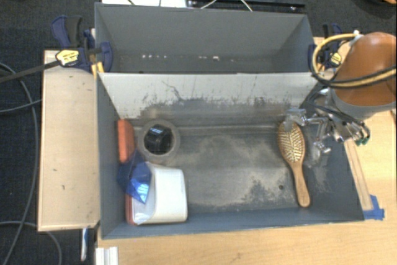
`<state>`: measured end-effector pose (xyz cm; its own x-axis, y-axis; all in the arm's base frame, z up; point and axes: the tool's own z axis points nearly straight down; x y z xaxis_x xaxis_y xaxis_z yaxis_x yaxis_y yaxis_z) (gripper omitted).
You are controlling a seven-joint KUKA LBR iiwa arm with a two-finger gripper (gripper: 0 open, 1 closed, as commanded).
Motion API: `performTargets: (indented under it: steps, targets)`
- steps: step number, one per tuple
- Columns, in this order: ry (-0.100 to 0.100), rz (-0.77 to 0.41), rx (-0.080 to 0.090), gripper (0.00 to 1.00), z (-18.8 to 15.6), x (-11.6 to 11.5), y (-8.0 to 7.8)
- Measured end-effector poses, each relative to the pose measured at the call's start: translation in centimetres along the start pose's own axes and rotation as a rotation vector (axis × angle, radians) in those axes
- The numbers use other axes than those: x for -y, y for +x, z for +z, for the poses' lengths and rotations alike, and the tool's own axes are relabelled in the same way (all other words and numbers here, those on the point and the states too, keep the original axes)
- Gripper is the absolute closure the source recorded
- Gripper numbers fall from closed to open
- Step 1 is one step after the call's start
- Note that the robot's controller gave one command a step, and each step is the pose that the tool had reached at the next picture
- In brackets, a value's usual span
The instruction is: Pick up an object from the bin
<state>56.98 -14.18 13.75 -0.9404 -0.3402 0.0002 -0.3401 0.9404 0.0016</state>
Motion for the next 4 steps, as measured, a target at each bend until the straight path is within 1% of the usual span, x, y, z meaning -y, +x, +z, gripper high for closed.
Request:
performTargets:
  steps: [1,2,4]
  targets:
    - [-0.006,-0.421,0.007,0.0,6.8,-1.6,3.0]
    - [-0.004,-0.846,0.004,1.0,6.7,-0.1,-0.5]
    - [-0.005,-0.847,0.003,1.0,6.1,-0.1,-0.4]
